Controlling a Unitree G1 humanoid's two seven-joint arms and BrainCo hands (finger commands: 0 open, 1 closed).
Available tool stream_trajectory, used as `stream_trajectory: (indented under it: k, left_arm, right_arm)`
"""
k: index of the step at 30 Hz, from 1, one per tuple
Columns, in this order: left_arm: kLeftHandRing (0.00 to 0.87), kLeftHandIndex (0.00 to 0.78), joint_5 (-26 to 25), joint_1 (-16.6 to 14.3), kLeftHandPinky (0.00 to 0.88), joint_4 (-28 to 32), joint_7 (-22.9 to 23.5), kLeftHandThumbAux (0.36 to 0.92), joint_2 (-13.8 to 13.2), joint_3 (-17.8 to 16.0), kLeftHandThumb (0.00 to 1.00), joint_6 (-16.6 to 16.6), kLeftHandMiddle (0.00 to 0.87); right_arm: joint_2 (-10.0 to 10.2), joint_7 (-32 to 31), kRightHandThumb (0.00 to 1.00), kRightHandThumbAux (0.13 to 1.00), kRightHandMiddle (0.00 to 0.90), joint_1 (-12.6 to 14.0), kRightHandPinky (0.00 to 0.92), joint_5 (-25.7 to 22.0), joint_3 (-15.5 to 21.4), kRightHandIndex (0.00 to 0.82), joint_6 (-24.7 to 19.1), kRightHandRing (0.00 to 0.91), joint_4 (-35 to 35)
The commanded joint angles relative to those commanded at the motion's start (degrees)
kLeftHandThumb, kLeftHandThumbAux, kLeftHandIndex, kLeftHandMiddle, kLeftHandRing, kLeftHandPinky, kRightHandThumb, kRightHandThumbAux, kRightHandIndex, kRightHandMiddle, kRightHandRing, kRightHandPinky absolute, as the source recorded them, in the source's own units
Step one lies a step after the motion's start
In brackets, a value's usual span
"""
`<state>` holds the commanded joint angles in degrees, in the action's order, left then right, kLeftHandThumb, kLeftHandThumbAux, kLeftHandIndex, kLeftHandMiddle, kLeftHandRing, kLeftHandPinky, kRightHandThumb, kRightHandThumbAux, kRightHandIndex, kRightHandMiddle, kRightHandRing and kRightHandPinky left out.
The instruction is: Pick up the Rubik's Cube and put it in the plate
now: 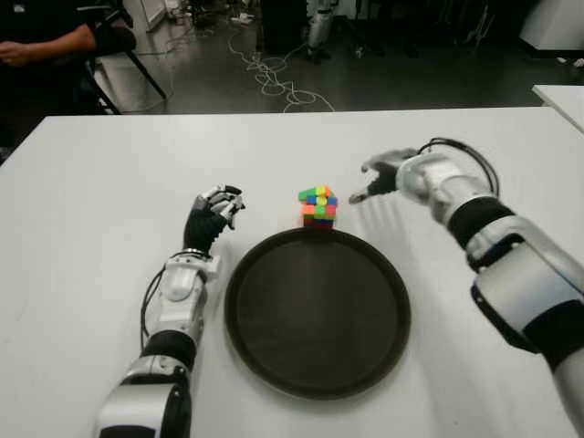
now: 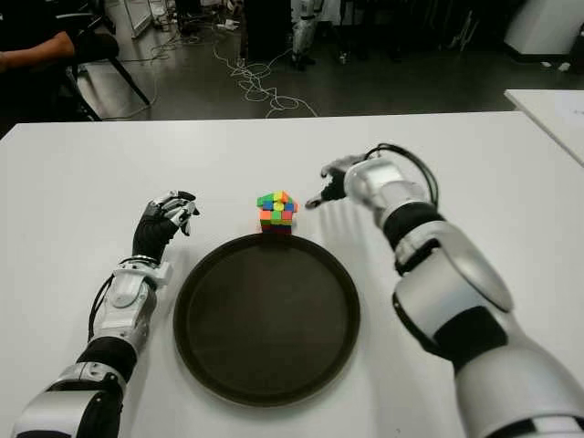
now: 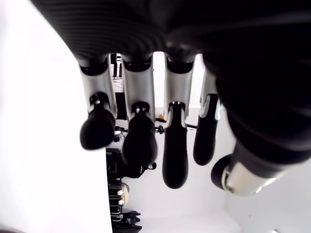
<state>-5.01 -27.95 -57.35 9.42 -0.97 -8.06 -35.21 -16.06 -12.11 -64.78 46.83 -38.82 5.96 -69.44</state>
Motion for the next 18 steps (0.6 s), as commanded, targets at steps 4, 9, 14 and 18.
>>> stream_trajectory:
  k: [4,9,14,18]
  left_arm:
    - [0.757,0.419,-0.15,0.07,0.738,0.15,0.22,0.657,-0.11,-0.05,0.856,-0.17,0.570]
    - [0.762,0.419,-0.25,0.35,0.759,0.65,0.54,0.658,-0.14,0.02,0.856,0.02,0.569]
    - [0.759,0.419,-0.27,0.44,0.744,0.93,0.71,0.658,-0.21,0.07,0.855,0.32,0.569]
    - [0.764,0.420,-1.27,0.46,0.772,1.37,1.59,0.657,-0.10,-0.39,0.856,1.38,0.565]
  right_arm:
    - [-2.69,-2.20,0.118,0.275,0.000,0.09,0.000,-0.70,1.88,0.000,-0.61,0.000,6.20]
    - [-5.92,-4.54,0.107,0.319,0.000,2.38,0.000,-0.94,3.54,0.000,-1.41,0.000,13.96]
    - [-8.40,-6.42,0.103,0.350,0.000,4.70,0.000,-0.69,4.72,0.000,-2.66,0.000,21.20]
    - [-12.48,-9.16,0.105,0.358,0.000,7.78,0.000,-0.44,6.55,0.000,-3.87,0.000,31.48]
